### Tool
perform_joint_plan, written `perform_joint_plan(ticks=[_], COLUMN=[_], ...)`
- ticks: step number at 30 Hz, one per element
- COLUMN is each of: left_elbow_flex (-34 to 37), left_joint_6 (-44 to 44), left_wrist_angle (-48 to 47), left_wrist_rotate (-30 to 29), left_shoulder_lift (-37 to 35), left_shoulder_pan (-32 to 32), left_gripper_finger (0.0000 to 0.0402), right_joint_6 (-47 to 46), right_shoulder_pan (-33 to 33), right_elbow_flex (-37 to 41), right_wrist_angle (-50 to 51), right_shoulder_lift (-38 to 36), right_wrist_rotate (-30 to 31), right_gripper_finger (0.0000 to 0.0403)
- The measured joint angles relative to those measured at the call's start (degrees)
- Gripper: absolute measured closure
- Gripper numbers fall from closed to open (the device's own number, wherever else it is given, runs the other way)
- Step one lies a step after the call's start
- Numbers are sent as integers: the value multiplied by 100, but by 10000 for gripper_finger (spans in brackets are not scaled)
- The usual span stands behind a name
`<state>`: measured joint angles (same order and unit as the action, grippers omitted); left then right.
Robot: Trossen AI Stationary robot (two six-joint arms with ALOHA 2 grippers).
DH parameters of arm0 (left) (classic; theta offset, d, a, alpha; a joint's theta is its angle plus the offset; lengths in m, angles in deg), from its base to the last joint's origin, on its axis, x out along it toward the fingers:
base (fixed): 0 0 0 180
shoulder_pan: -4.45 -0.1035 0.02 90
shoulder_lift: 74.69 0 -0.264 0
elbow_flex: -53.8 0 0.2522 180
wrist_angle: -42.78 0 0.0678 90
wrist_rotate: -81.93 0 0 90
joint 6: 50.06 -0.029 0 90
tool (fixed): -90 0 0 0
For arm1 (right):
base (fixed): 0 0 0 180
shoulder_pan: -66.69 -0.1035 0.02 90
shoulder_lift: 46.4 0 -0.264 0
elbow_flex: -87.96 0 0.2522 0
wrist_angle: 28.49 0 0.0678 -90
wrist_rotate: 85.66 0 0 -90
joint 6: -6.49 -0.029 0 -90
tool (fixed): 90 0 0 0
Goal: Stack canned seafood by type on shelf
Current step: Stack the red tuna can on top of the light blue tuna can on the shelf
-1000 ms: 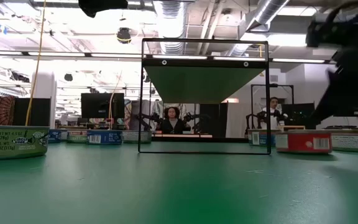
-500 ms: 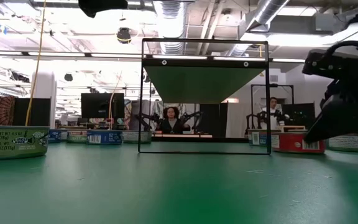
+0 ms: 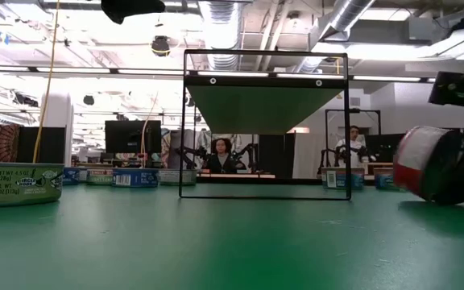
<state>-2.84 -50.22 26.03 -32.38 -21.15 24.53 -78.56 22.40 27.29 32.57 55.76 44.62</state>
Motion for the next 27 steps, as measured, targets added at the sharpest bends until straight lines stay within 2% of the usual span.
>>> perform_joint_plan(ticks=[10,17,23,27], left_elbow_flex=[0,0,0,0], left_joint_6=[22,44,62,65], left_wrist_angle=[-26,-71,-65,-59], left_wrist_rotate=[0,0,0,0], left_shoulder_lift=[-2,-1,0,0], left_shoulder_pan=[0,-1,0,-2], left_gripper_finger=[113,113,113,113], right_joint_6=[25,151,838,2155], right_shoulder_pan=[29,37,51,109], right_elbow_flex=[-83,-673,-1052,-1189], right_wrist_angle=[115,953,1118,652], right_shoulder_lift=[1,-157,-538,-710], right_wrist_rotate=[18,-219,-297,-414], right_gripper_finger=[276,275,275,257])
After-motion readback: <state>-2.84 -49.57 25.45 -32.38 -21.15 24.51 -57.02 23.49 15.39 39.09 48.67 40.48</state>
